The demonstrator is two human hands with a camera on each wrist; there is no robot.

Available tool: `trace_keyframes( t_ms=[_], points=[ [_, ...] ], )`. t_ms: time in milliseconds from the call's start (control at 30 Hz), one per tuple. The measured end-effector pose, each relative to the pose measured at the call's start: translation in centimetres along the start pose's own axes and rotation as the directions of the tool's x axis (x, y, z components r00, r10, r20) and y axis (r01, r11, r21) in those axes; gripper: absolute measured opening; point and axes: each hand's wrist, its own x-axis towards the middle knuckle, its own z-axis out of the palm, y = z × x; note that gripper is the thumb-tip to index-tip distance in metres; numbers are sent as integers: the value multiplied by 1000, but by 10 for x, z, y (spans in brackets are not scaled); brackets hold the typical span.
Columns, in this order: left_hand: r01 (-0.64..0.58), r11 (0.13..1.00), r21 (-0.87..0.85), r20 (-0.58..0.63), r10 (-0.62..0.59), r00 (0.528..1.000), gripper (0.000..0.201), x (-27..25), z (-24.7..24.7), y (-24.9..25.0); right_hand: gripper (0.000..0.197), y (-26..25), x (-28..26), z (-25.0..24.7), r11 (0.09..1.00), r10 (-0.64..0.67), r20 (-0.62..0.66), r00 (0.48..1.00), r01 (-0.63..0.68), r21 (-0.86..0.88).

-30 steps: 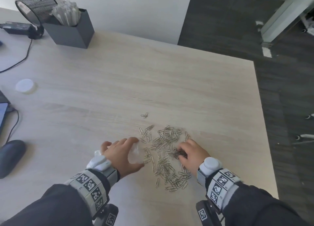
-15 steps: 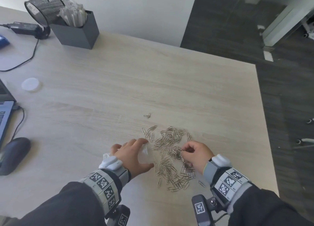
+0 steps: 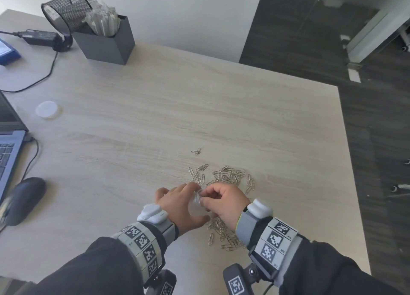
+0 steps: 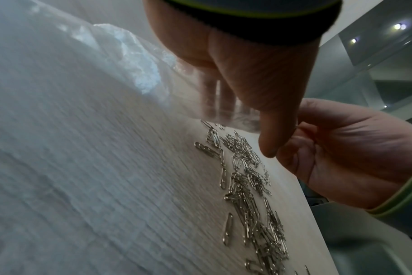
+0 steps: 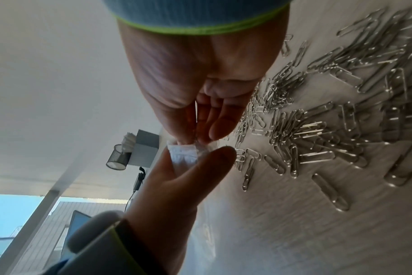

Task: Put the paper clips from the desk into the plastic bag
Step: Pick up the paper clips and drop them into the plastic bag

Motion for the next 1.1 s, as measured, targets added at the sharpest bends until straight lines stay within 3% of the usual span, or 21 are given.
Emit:
trace_keyframes(
  t_ms=[133,200,267,400,533,667,800,967,1100],
  points=[
    [-29,1000,-13,11,29,1000,56,0,0,-6,12,-3,-3,-3,1000,-23,48,999,23,-4],
    [-28,999,-19,6,28,1000,53,-2,-1,-11,12,-1,0,-12,997,-45,2,999,45,-66],
    [-14,999,-37,2,14,1000,52,-4,-2,-19,15,5,10,-30,967,-91,-97,991,65,-245],
    [35,998,-59,16,-34,999,56,-7,-2,-36,49,24,36,-71,803,-100,-162,982,-16,-596],
    [59,997,-58,51,-56,997,59,-9,-5,-44,82,34,45,-79,724,-17,-138,990,-83,-685],
    [75,996,-57,45,-72,996,59,-10,-6,-43,105,32,45,-66,659,-39,-4,999,23,-752],
    [78,996,-53,56,-75,996,60,-9,-7,-40,88,37,41,-57,588,-67,70,995,96,-803],
    [70,996,-62,59,-66,996,59,-6,-5,-37,40,47,33,-62,627,-89,42,995,89,-774],
    [60,997,-56,54,-57,997,59,-4,-2,-34,16,51,27,-66,659,-94,-4,996,59,-750]
  ],
)
